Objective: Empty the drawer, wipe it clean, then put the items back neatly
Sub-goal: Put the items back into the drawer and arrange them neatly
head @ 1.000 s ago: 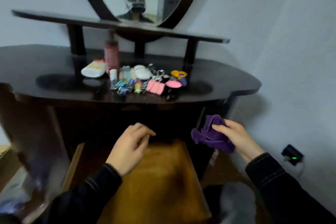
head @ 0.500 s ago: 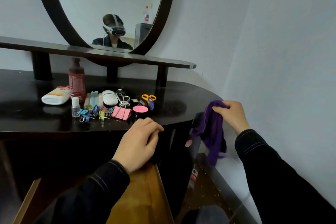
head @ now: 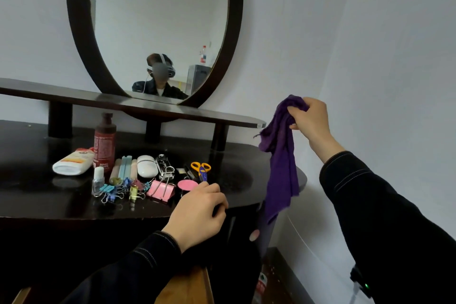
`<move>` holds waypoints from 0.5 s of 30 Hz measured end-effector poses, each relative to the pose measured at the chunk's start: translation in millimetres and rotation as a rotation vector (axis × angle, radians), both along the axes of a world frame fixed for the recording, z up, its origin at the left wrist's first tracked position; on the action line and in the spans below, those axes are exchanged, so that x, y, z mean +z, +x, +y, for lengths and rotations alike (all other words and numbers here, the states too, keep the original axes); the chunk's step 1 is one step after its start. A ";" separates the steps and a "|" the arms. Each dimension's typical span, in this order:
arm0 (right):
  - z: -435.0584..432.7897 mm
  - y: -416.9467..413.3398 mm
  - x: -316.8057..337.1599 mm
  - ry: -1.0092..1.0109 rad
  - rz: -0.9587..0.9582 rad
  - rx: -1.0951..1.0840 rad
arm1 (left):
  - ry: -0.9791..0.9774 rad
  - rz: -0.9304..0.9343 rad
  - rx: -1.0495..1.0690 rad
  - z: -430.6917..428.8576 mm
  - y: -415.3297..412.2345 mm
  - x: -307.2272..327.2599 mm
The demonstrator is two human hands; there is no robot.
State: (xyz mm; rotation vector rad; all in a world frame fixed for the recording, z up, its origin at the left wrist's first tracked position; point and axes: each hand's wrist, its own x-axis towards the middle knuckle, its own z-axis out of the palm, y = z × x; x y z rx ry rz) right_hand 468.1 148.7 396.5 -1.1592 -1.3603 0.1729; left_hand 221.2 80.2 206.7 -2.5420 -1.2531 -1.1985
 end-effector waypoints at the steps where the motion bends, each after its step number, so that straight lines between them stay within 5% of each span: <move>1: 5.2 -4.3 5.8 0.057 -0.024 -0.034 | -0.009 0.000 -0.004 0.9 -0.3 0.1; 4: 18.7 -11.2 15.6 0.230 -0.069 -0.146 | -0.019 0.008 -0.018 3.2 -0.8 -1.2; 7: 34.3 -8.9 8.1 0.104 -0.205 -0.170 | -0.024 0.008 -0.015 4.6 -0.9 -2.1; 10: 47.1 -1.3 -24.6 -0.245 -0.459 -0.044 | -0.029 0.003 -0.014 5.3 -1.4 -2.5; 13: 46.6 7.1 -72.9 -0.794 -0.946 0.173 | -0.029 0.006 -0.009 6.0 -1.6 -2.9; 15: 49.2 11.3 -103.9 -0.808 -1.003 0.142 | -0.015 0.011 -0.010 7.0 -1.2 -3.8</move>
